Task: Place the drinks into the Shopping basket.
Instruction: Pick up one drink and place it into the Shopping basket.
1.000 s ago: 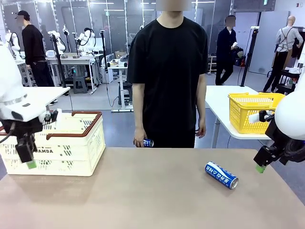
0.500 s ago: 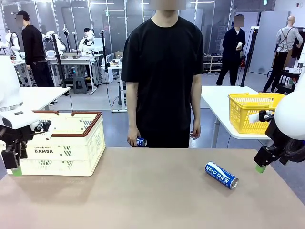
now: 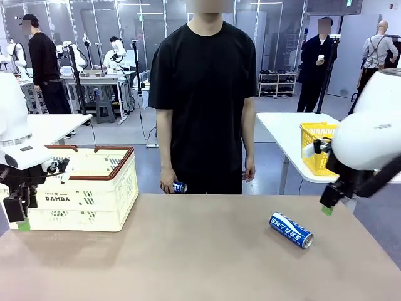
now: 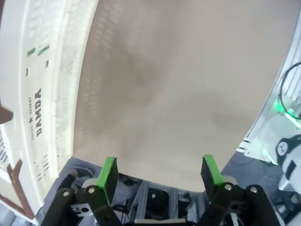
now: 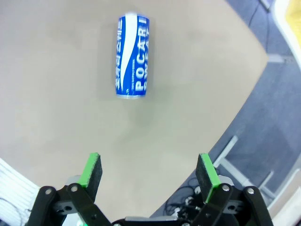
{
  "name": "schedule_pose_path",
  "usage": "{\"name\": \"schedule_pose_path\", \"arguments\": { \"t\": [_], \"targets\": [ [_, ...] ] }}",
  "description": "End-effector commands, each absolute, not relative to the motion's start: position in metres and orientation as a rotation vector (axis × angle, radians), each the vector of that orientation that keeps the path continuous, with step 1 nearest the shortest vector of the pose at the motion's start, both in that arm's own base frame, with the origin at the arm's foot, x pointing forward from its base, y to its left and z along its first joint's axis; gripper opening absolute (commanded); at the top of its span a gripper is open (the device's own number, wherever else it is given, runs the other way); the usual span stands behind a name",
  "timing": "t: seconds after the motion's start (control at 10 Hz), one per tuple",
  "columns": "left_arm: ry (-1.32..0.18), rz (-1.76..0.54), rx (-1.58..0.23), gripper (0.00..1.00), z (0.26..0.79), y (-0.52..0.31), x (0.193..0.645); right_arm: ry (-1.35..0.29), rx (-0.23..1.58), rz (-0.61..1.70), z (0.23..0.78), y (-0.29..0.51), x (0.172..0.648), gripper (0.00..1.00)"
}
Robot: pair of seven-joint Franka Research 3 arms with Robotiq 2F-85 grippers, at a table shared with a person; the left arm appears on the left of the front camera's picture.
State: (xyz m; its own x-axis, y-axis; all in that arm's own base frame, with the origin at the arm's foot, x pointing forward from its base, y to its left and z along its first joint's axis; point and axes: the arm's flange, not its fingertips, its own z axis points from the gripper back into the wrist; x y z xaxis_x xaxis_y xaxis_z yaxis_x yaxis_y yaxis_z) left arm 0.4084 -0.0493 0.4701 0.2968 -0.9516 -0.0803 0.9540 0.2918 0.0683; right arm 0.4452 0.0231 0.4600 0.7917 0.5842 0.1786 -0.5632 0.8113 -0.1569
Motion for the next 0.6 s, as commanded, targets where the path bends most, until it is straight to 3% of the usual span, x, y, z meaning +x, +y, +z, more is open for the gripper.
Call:
{"name": "schedule_pose_path", "arguments": {
  "t": [0.0,0.5],
  "targets": [
    [0.023,-1.254,0.109,0.90,0.470,-0.051,0.404,-0.215,-0.073,0.653,0.459,0.028,0.488,1.00],
    [0.023,-1.254,0.109,0.90,0.470,-0.051,0.404,-0.163,-0.065,0.622,0.455,0.046,0.511,1.00]
  ]
}}
